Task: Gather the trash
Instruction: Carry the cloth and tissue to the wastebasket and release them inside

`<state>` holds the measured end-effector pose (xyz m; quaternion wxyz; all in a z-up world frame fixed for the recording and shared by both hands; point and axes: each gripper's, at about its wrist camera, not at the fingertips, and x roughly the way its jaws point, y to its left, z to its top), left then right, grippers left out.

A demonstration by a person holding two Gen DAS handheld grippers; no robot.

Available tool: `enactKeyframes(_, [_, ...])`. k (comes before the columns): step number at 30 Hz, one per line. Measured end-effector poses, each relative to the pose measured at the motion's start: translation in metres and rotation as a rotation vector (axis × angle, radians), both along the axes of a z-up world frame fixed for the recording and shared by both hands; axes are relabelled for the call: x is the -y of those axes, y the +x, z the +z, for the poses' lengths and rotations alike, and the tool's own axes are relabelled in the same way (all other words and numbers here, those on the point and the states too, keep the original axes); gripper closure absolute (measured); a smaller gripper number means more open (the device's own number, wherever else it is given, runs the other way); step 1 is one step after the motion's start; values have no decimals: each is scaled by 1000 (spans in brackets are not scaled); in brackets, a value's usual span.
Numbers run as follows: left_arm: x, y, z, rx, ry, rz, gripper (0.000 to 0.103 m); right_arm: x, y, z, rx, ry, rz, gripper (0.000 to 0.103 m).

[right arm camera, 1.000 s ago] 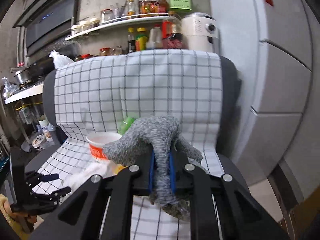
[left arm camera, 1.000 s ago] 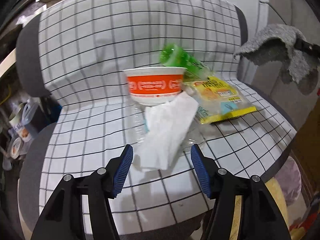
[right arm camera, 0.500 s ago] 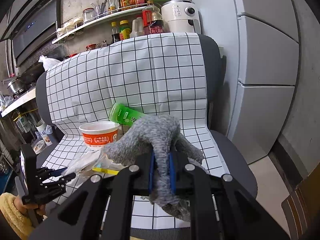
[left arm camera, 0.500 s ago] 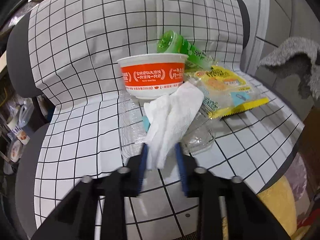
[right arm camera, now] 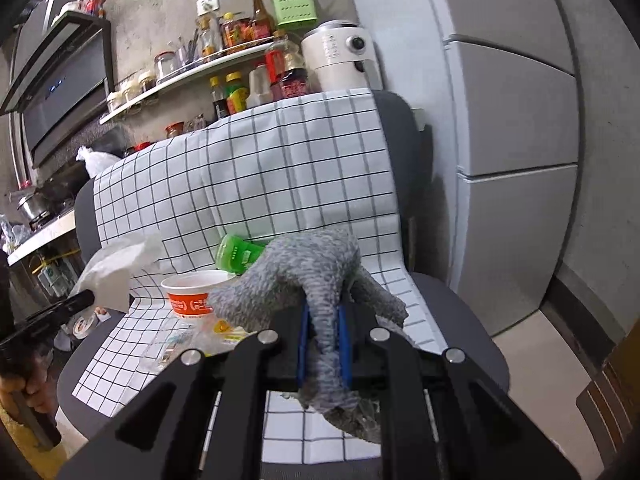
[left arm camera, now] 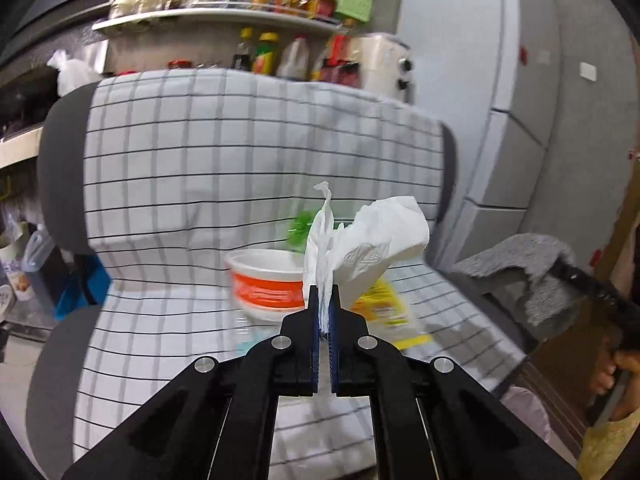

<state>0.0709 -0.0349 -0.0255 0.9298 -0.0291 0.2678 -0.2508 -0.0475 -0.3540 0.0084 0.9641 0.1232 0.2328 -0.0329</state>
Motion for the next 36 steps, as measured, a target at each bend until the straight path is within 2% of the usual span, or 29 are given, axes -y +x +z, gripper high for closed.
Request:
enactKeyframes(3, [22,-15,-2,1,-26,-56,99,13,-20,-4,-10,9,-42,91])
enactKeyframes(10, [103,-50,-30,-11,-43,-178,99,53,-87,-28,-53,-5,-207,90])
enactKeyframes(14, [152,-72,-47,-31,-69,-300,99,75,-126,-49,-92,-18,-321,90])
enactKeyframes(21, [221,-103,-83,-100,-50,-458,99,107,-174,-106,-215,7,-475,89])
enactKeyframes(26, [242,-114,-101,-147,-28,-502,99,136,-182,-152,-300,97,-531,87])
enactKeyframes(29, [247,-119,-103,-146,-6,-511,99,151,-181,-169,-335,140,-551,71])
enactKeyframes(31, [249,-121,-103,-142,3,-514,99,157,-181,-173,-341,153,-563,55])
enactKeyframes(36, [259,-126,-103,-139,23,-535,99,163,-193,-162,-292,158,-583,54])
